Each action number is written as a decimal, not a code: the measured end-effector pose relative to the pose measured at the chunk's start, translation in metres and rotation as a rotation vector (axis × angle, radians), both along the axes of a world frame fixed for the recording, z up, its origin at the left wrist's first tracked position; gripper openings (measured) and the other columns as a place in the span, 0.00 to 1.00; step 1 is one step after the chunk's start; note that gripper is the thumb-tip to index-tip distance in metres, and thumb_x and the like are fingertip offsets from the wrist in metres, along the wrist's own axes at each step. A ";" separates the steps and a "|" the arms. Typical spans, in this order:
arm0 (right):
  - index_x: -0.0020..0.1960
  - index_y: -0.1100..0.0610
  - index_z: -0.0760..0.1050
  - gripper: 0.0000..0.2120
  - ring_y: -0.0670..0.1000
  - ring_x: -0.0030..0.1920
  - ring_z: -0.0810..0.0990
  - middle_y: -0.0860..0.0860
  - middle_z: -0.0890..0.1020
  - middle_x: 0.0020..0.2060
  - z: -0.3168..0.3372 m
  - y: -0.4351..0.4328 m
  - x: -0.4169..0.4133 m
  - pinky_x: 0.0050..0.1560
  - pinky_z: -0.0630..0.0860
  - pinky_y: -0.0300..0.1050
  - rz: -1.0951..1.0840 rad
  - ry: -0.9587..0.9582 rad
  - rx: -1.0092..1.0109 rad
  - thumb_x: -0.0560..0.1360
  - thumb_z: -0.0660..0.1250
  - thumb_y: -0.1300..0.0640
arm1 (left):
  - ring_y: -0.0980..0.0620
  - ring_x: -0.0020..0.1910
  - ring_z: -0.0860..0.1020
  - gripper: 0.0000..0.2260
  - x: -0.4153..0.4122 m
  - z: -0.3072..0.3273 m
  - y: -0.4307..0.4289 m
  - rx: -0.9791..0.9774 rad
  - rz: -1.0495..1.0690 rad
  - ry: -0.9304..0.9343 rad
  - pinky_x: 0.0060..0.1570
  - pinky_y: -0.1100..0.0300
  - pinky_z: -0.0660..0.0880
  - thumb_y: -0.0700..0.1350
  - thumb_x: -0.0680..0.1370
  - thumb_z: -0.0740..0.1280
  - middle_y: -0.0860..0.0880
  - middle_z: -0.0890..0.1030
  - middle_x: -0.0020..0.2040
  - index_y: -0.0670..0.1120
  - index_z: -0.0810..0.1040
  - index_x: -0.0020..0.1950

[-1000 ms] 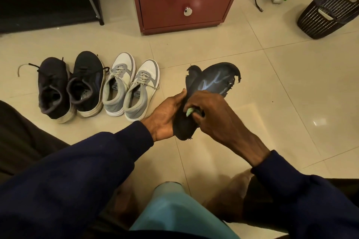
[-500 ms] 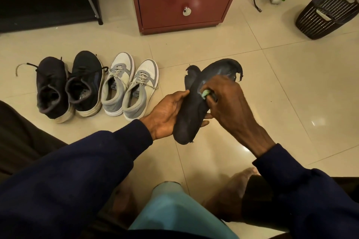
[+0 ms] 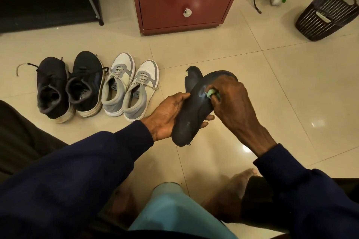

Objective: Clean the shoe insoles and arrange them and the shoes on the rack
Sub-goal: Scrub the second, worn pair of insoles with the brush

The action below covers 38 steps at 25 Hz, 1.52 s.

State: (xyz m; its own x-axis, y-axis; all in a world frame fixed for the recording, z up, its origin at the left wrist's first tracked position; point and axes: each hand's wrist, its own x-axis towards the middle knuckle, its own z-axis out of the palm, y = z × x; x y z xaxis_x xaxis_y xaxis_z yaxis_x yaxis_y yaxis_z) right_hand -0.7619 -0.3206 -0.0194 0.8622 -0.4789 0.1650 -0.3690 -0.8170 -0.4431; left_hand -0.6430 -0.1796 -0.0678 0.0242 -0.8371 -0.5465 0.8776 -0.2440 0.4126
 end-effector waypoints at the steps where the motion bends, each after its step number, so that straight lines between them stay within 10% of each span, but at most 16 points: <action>1: 0.47 0.62 0.81 0.07 0.55 0.46 0.78 0.56 0.81 0.44 0.001 0.006 0.000 0.50 0.76 0.47 0.037 -0.006 0.016 0.72 0.69 0.71 | 0.40 0.56 0.82 0.18 0.000 0.000 0.000 0.012 0.007 -0.012 0.68 0.41 0.72 0.50 0.85 0.57 0.39 0.83 0.60 0.43 0.78 0.68; 5: 0.46 0.58 0.82 0.07 0.47 0.42 0.78 0.51 0.82 0.43 0.004 0.035 0.004 0.45 0.73 0.30 0.298 0.133 0.203 0.71 0.73 0.68 | 0.48 0.46 0.81 0.14 0.003 -0.007 0.002 0.057 0.044 -0.054 0.54 0.51 0.78 0.51 0.84 0.61 0.44 0.82 0.47 0.45 0.83 0.51; 10: 0.48 0.60 0.82 0.08 0.54 0.45 0.81 0.56 0.83 0.44 -0.001 -0.009 -0.002 0.48 0.71 0.37 -0.067 0.008 -0.001 0.71 0.71 0.69 | 0.36 0.60 0.79 0.20 -0.001 0.000 -0.001 0.000 0.016 -0.001 0.64 0.43 0.74 0.50 0.85 0.57 0.36 0.80 0.65 0.41 0.74 0.72; 16: 0.45 0.58 0.82 0.09 0.47 0.44 0.79 0.50 0.82 0.43 0.003 0.028 0.002 0.46 0.76 0.36 0.356 0.109 0.198 0.70 0.71 0.69 | 0.46 0.47 0.82 0.16 0.000 0.002 0.002 0.035 0.034 0.018 0.53 0.51 0.80 0.52 0.85 0.59 0.43 0.82 0.51 0.44 0.80 0.59; 21: 0.47 0.59 0.82 0.08 0.50 0.44 0.79 0.54 0.82 0.44 -0.001 -0.007 -0.001 0.47 0.78 0.42 -0.007 -0.092 0.040 0.71 0.72 0.69 | 0.38 0.58 0.82 0.21 -0.002 0.007 0.001 0.011 -0.005 0.010 0.61 0.45 0.77 0.52 0.85 0.58 0.37 0.80 0.64 0.41 0.73 0.74; 25: 0.47 0.58 0.82 0.08 0.47 0.43 0.78 0.52 0.83 0.43 -0.002 0.026 0.000 0.46 0.78 0.39 0.251 0.001 0.139 0.71 0.73 0.68 | 0.46 0.45 0.84 0.18 -0.002 0.005 0.000 0.009 0.040 0.056 0.53 0.49 0.81 0.53 0.86 0.58 0.43 0.85 0.49 0.44 0.83 0.55; 30: 0.48 0.58 0.81 0.08 0.49 0.43 0.79 0.52 0.82 0.44 -0.004 -0.010 -0.001 0.46 0.79 0.47 -0.042 -0.135 0.034 0.72 0.74 0.67 | 0.36 0.62 0.79 0.22 -0.001 0.004 0.001 -0.021 -0.003 0.041 0.62 0.44 0.75 0.53 0.85 0.59 0.36 0.79 0.68 0.42 0.72 0.75; 35: 0.47 0.57 0.82 0.07 0.45 0.42 0.77 0.50 0.82 0.43 -0.008 0.025 0.002 0.46 0.77 0.38 0.212 -0.032 0.142 0.72 0.74 0.66 | 0.46 0.47 0.82 0.14 -0.003 0.006 0.002 -0.005 0.034 0.073 0.55 0.48 0.80 0.52 0.85 0.59 0.42 0.83 0.50 0.44 0.79 0.60; 38: 0.47 0.58 0.81 0.07 0.44 0.42 0.75 0.52 0.81 0.43 -0.012 0.003 0.004 0.46 0.77 0.41 0.089 -0.068 0.050 0.71 0.73 0.67 | 0.41 0.52 0.83 0.19 -0.004 0.005 0.001 0.000 0.022 0.043 0.56 0.46 0.79 0.54 0.85 0.59 0.39 0.83 0.58 0.43 0.77 0.68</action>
State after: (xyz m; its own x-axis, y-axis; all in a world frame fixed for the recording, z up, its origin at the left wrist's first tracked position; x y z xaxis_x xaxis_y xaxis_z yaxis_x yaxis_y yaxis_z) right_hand -0.7581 -0.3172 -0.0311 0.8892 -0.4102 0.2025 -0.2637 -0.8213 -0.5059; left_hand -0.6473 -0.1784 -0.0629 0.0192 -0.8366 -0.5475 0.8996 -0.2245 0.3745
